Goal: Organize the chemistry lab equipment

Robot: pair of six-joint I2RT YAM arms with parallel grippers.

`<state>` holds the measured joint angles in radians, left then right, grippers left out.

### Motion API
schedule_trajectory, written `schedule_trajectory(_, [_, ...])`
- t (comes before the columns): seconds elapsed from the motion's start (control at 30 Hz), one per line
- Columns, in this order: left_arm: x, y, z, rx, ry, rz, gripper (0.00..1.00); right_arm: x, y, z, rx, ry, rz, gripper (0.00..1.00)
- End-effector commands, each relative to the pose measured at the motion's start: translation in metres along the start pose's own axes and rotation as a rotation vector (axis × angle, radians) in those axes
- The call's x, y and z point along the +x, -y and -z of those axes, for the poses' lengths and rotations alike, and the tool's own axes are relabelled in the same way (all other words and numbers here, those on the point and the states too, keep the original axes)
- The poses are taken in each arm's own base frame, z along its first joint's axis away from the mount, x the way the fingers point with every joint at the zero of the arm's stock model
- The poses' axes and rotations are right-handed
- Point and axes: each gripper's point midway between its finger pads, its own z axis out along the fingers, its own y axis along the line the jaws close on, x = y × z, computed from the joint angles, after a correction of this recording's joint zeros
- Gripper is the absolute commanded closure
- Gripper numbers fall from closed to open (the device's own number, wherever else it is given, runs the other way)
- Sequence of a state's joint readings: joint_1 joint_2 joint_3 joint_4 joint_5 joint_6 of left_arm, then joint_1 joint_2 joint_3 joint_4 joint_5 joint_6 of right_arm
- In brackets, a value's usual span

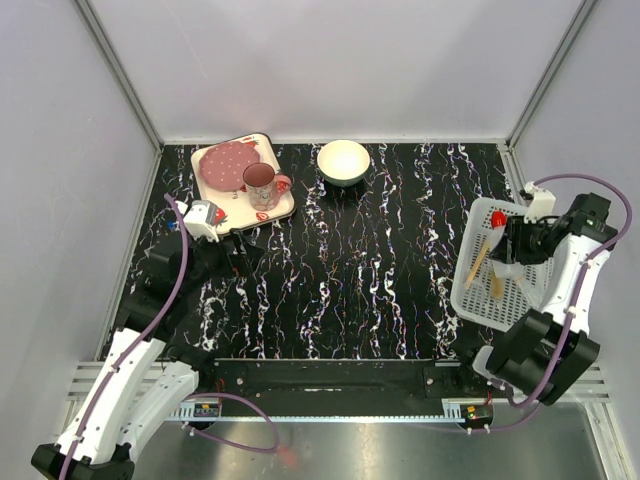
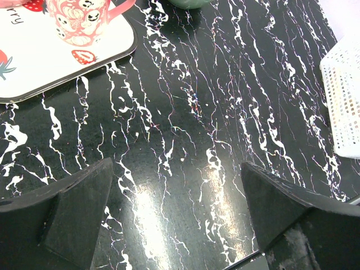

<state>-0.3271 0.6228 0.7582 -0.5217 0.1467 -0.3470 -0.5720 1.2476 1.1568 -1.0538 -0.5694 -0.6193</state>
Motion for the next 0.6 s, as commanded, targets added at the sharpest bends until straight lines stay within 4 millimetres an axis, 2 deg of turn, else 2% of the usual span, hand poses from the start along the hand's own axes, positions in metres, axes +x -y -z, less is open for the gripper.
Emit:
schedule_trajectory(0.0, [-0.014,0.007,0.001,0.035,0.056,-0.017,0.01,0.006,0.024,-0.006,0.028,0.001,0.004,0.44])
schedule_trajectory(0.03, [-0.015,0.008,0.002,0.036,0.058,-0.018,0.01,0.010,0.027,-0.009,0.026,-0.018,-0.002,0.19])
schedule_trajectory(0.13, [-0.015,0.007,0.001,0.032,0.058,-0.017,0.01,0.017,0.029,-0.008,0.043,-0.032,0.015,0.01])
schedule_trajectory(0.2, [-0.015,0.007,0.001,0.031,0.058,-0.017,0.01,0.016,0.028,-0.005,0.059,-0.018,0.035,0.00])
schedule_trajectory(0.3, [-0.014,0.007,0.000,0.034,0.052,-0.015,0.01,0.001,0.029,0.008,0.113,0.048,0.050,0.00])
schedule_trajectory(0.47, [-0.012,0.007,0.002,0.029,0.038,-0.005,0.01,-0.039,0.027,0.035,0.181,0.187,0.009,0.00])
schedule_trajectory(0.57, [-0.022,0.008,0.012,0.005,0.039,-0.001,0.01,-0.070,0.025,0.053,0.216,0.310,-0.079,0.00])
